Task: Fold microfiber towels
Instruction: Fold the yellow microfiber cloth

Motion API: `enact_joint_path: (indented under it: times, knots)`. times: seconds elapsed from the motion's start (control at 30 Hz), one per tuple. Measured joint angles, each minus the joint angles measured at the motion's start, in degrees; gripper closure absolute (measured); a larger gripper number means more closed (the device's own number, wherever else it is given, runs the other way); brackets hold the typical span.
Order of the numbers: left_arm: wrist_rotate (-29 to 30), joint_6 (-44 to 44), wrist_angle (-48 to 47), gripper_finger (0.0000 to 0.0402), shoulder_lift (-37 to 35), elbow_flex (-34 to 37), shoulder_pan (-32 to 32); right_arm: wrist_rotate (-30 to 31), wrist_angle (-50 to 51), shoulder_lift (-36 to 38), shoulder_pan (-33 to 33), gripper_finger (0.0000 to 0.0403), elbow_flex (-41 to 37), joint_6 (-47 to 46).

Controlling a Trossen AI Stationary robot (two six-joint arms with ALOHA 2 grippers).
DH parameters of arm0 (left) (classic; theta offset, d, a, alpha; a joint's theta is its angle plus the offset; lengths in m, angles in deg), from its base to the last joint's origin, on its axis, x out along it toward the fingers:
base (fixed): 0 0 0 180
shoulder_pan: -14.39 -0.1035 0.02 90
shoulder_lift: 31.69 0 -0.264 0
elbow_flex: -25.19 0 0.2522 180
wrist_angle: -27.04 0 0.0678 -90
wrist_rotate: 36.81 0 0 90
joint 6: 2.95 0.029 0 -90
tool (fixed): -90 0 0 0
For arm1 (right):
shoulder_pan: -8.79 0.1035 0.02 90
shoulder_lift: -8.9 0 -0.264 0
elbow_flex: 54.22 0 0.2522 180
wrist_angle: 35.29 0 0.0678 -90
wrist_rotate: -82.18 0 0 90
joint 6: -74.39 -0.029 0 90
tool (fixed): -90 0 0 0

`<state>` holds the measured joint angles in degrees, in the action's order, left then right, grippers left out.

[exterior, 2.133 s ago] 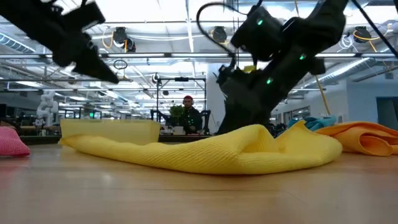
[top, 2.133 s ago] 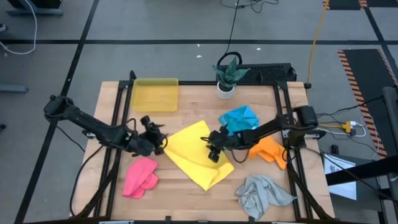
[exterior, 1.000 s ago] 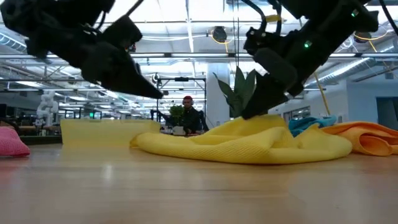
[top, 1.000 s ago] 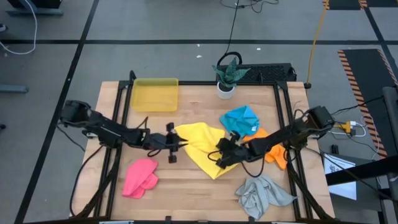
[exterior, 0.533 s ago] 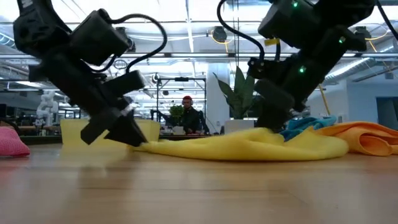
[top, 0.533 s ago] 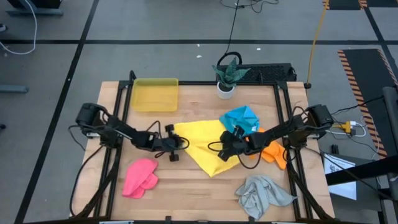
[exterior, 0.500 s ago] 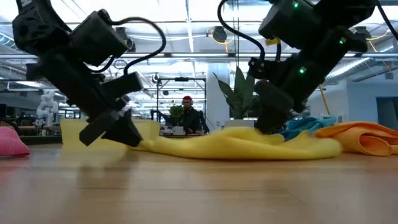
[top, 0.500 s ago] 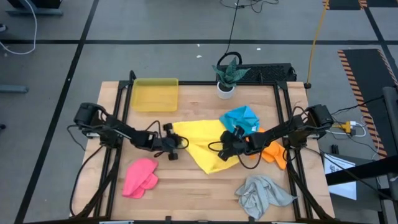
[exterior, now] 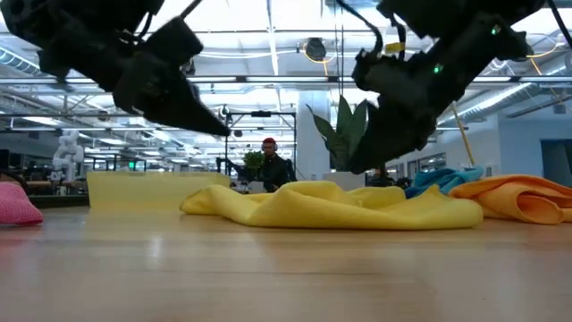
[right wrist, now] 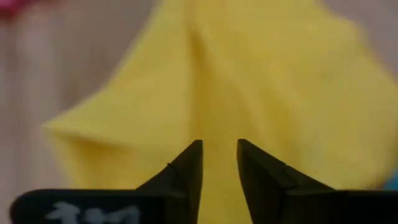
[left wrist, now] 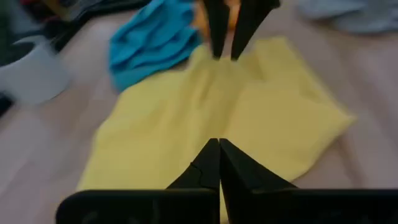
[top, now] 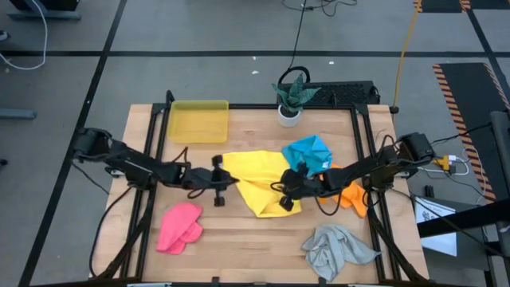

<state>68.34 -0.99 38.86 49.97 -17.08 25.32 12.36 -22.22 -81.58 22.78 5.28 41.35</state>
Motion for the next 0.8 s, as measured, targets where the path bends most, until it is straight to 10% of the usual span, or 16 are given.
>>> enact_joint_path:
  times: [0.3,0.8]
  knots:
    - [-4.16,0.29,19.47,0.0398,16.11,-2.0,0.66,-1.84,-3.58,-3.46,2.62,0.0286,0.0,-4.71]
    - [10.88,-0.52,-11.73,0.0387,11.12,-15.16,10.49,-10.0,-23.6,-12.89,1.69,0.0398,0.0,-2.6]
